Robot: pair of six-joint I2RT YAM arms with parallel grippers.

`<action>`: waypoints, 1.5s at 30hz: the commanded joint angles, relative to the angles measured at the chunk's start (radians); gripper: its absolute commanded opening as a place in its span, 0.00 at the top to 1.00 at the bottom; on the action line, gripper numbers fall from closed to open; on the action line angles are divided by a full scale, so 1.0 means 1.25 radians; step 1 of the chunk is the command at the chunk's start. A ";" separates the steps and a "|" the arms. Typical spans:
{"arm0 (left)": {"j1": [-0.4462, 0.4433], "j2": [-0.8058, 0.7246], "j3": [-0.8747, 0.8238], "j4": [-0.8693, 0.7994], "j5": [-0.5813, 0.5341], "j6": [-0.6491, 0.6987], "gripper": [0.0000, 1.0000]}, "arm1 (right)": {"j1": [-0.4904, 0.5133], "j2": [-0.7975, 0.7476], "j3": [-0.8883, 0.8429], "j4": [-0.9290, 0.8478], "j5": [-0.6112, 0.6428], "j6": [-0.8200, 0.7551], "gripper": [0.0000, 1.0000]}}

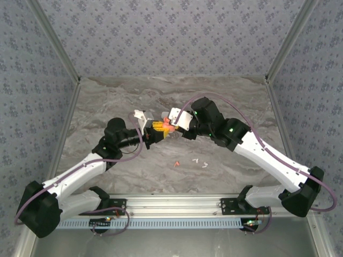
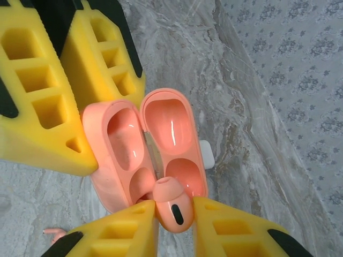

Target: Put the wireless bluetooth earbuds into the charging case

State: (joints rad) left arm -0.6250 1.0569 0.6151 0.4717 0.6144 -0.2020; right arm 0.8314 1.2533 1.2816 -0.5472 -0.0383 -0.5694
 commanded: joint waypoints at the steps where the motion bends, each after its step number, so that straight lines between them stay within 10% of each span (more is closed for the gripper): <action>1: -0.006 0.001 0.040 0.025 0.013 0.012 1.00 | -0.008 0.007 0.023 -0.028 -0.066 0.000 0.75; 18: -0.007 -0.029 0.001 0.038 -0.106 0.024 1.00 | -0.162 -0.090 0.026 0.015 -0.264 0.204 0.42; 27: -0.006 -0.117 -0.068 0.007 -0.327 0.036 1.00 | -0.188 -0.076 -0.130 0.053 -0.165 0.460 0.41; 45: -0.007 -0.209 -0.098 -0.063 -0.412 0.062 1.00 | -0.027 0.250 -0.250 0.110 -0.145 0.597 0.47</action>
State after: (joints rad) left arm -0.6250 0.8120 0.4828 0.3882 0.1146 -0.1387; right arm 0.7815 1.5288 0.9489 -0.4210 -0.2237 0.1528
